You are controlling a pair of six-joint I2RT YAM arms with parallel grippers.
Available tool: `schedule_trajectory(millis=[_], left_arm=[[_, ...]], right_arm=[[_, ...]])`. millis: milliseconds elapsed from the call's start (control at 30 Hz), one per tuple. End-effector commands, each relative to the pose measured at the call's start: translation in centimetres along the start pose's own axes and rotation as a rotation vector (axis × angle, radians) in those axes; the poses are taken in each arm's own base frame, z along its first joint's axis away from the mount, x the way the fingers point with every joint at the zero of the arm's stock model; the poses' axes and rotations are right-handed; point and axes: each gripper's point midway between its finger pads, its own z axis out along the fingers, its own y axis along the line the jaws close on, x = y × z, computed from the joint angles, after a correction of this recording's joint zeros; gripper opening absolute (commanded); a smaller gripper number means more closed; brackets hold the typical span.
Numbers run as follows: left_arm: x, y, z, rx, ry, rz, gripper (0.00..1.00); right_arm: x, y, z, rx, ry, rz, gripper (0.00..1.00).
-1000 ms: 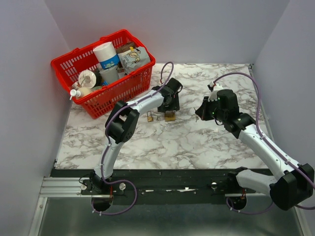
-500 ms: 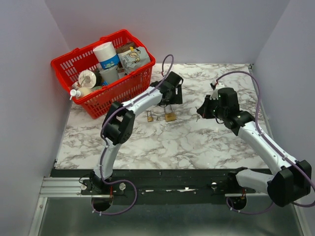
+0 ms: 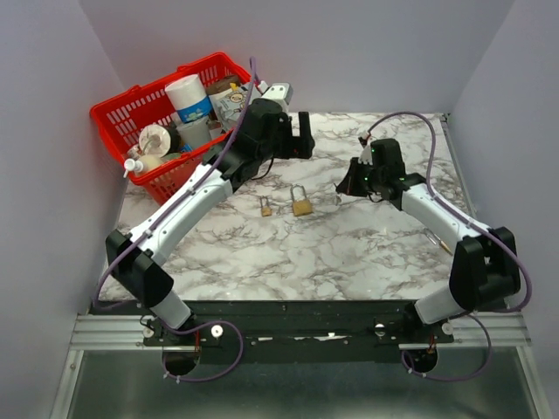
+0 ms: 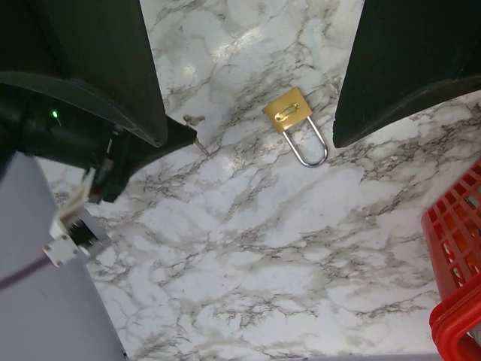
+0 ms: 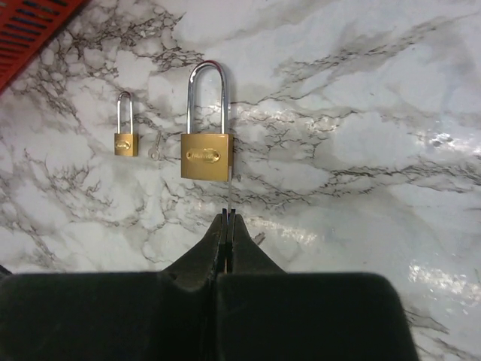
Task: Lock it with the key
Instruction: Place the key at the center of the board.
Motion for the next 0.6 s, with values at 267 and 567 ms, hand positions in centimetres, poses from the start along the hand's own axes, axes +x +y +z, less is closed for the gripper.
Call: schedule_trajectory(millis=[267, 567], left_arm=[[1.2, 6.2, -5.3, 0.128, 0.078, 0.116, 0.99], [1.8, 4.9, -7.3, 0.234, 0.081, 0.147, 0.99]], right_arm=[[2.0, 0.5, 7.9, -0.120, 0.148, 0.120, 0.01], [6.0, -1.8, 10.5, -0.051, 0.240, 0.186, 0.01]])
